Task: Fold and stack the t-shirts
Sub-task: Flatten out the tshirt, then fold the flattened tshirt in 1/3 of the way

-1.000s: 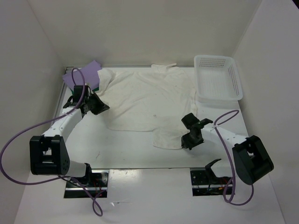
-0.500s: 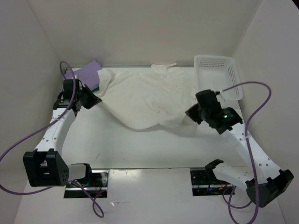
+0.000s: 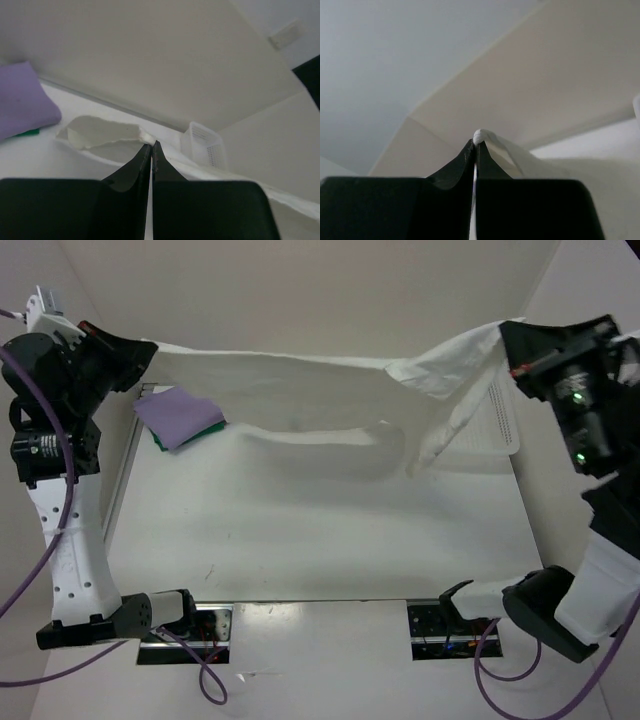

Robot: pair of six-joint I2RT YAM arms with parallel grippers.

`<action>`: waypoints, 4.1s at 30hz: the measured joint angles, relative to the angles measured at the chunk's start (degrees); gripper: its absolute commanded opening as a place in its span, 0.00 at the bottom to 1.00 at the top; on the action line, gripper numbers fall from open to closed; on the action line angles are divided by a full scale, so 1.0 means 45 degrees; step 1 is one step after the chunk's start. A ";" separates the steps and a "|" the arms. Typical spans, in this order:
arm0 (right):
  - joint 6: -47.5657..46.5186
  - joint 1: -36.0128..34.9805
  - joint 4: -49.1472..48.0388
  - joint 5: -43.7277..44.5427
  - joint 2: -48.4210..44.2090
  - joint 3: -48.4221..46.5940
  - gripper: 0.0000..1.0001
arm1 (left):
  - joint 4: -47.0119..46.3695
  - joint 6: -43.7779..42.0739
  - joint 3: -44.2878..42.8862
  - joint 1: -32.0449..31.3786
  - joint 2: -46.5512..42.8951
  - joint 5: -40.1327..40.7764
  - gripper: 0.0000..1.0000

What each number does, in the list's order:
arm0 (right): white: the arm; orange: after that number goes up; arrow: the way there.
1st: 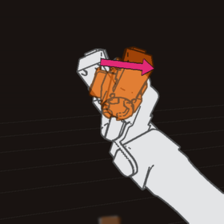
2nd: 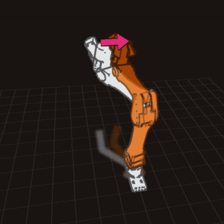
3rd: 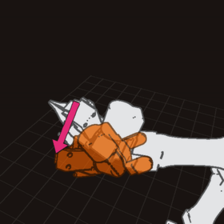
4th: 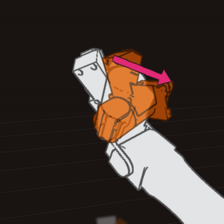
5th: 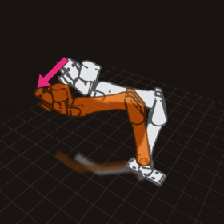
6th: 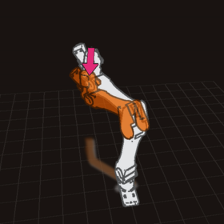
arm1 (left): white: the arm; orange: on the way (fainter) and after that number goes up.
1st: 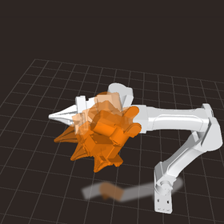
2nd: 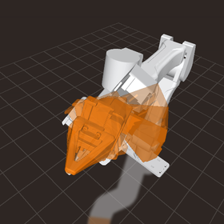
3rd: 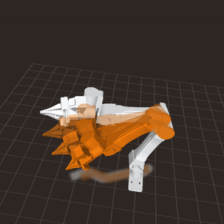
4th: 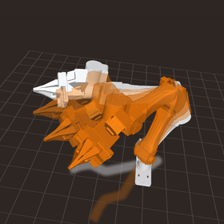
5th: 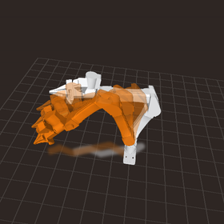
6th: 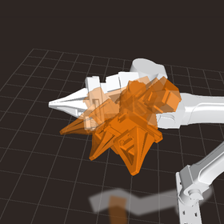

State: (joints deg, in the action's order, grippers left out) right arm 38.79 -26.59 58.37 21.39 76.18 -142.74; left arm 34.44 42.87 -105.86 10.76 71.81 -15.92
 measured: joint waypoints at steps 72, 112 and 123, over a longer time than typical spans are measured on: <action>0.0889 0.2681 -0.1763 -0.5819 -0.5722 2.0371 0.00 | 0.0151 -0.0889 1.1885 0.1549 -0.1681 0.1122 0.00; 0.0024 0.4138 -0.4342 -0.4163 0.6460 1.1536 0.00 | -0.2448 -0.0068 0.7752 0.0204 0.5678 0.2259 0.00; -0.0374 0.4925 -0.4323 -0.4022 0.8388 0.9262 0.00 | -0.3575 0.0340 0.6358 -0.0311 0.7164 0.2472 0.07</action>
State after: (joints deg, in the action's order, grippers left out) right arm 37.10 -4.43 38.92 3.29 113.93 -101.06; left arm 18.35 44.40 -77.25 9.37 104.05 -4.80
